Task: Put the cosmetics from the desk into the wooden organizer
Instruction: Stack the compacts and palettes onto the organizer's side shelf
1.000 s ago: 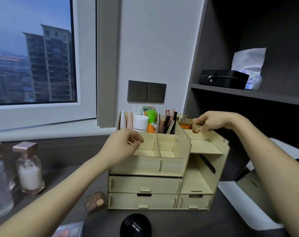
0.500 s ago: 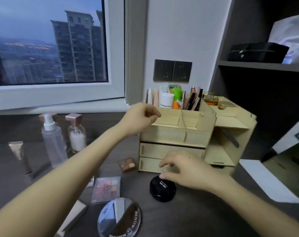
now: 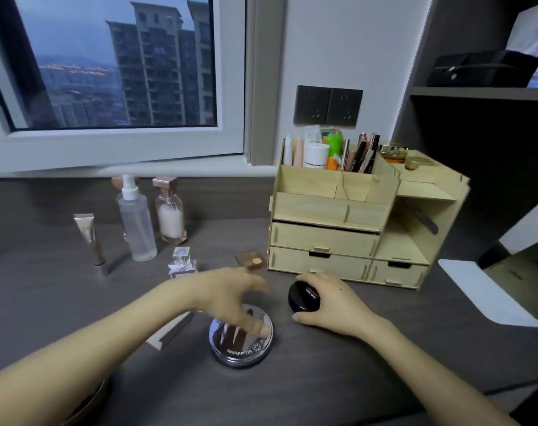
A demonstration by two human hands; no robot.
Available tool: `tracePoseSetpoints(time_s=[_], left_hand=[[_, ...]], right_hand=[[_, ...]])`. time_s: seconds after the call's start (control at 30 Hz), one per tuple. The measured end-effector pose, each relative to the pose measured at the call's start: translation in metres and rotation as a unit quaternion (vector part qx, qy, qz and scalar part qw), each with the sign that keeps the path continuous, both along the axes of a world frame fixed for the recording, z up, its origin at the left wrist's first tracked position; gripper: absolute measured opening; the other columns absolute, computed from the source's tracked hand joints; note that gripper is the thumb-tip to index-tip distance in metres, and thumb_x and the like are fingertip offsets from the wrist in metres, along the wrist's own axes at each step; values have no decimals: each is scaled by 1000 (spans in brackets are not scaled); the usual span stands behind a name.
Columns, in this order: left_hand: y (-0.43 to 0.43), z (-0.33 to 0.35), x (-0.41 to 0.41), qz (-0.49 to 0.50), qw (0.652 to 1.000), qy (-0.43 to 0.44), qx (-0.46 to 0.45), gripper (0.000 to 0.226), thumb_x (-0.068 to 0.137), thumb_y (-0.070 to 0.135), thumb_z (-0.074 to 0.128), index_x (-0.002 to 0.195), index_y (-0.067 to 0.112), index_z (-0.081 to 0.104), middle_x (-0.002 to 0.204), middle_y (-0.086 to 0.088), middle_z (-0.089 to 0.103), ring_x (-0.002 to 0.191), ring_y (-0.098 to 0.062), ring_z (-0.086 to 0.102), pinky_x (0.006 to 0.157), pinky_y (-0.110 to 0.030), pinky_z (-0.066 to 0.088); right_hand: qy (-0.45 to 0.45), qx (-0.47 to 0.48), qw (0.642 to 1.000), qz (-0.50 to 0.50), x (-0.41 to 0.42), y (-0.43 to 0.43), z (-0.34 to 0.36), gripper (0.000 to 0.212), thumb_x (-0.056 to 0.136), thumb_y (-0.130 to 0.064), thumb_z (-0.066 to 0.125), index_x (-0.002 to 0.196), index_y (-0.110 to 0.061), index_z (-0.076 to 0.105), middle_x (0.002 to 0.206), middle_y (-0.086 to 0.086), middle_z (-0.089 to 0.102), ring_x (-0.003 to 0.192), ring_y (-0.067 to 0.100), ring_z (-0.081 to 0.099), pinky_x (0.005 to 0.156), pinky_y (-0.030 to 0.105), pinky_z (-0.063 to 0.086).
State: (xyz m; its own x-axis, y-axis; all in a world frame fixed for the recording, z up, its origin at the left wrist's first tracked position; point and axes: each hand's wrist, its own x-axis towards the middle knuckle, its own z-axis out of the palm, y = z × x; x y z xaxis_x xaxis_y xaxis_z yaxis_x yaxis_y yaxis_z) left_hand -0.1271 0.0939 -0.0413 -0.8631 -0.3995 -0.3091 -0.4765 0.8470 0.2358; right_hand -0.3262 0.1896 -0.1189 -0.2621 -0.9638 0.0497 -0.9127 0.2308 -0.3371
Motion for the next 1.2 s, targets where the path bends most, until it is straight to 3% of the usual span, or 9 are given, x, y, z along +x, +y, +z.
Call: tracePoseSetpoints(time_s=[0.13, 0.57, 0.63, 0.7, 0.8, 0.87, 0.9, 1.03, 1.2], left_hand=[[9, -37, 19, -16, 996, -83, -38, 98, 67, 56, 73, 145, 35, 17, 140, -2, 32, 131, -22, 34, 107, -29, 33], [11, -70, 13, 11, 985, 113, -133, 100, 56, 59, 73, 140, 28, 27, 126, 1, 47, 120, -20, 41, 103, -30, 29], [14, -69, 7, 12, 981, 154, -115, 105, 55, 59, 73, 142, 23, 26, 129, 1, 45, 121, -18, 39, 102, -26, 31], [20, -63, -4, 3, 972, 207, -108, 108, 50, 64, 68, 142, 21, 28, 131, 3, 43, 121, -16, 37, 102, -23, 32], [34, -50, -30, -24, 954, 286, -93, 106, 50, 60, 69, 141, 20, 31, 131, 2, 42, 121, -16, 34, 104, -22, 30], [43, -41, -52, -42, 943, 322, -77, 101, 57, 47, 78, 142, 18, 30, 136, 1, 41, 125, -16, 33, 100, -16, 23], [46, -38, -63, -49, 939, 333, -67, 100, 60, 43, 79, 143, 18, 29, 139, 1, 40, 128, -16, 33, 99, -14, 21], [50, -34, -90, -73, 946, 317, -4, 84, 74, 42, 72, 144, 24, 28, 148, -1, 34, 137, -18, 29, 110, -24, 22], [41, -57, -97, -60, 984, 169, -3, 70, 74, 60, 63, 135, 30, 44, 143, -7, 41, 135, -25, 35, 111, -32, 30]], right_hand=[[-16, -12, 1000, -22, 4, 12, -1, 71, 67, -55, 70, 130, -34, 45, 128, -6, 53, 121, 17, 48, 100, 33, 42], [12, 5, 1000, -25, 14, 56, -2, 75, 71, -58, 67, 138, -35, 40, 138, -9, 45, 128, 16, 38, 106, 32, 34], [16, -26, 999, -38, 17, 58, 0, 71, 75, -60, 63, 138, -33, 43, 143, -9, 41, 133, 14, 33, 109, 32, 26], [-42, -101, 992, -59, 24, 60, 4, 59, 81, -53, 62, 132, -26, 53, 135, -8, 51, 127, 12, 41, 106, 28, 30], [-275, -193, 937, -96, 33, 62, 15, 38, 85, -26, 67, 121, -15, 61, 88, -3, 66, 76, 5, 61, 70, 21, 49], [-415, -230, 871, -126, 25, 66, 23, 30, 87, -8, 64, 116, -11, 58, 64, 0, 61, 47, 7, 53, 42, 20, 42], [-450, -253, 843, -150, 17, 70, 26, 30, 87, -3, 63, 115, -7, 57, 58, 2, 60, 41, 9, 50, 37, 18, 38], [-495, -381, 734, -266, -18, 93, 39, 28, 86, 4, 61, 113, -1, 56, 63, 13, 62, 35, 10, 47, 35, 15, 40], [-473, -468, 656, -355, -63, 86, 36, 40, 88, 0, 59, 126, 8, 48, 60, 5, 57, 30, 2, 49, 43, 12, 48]])
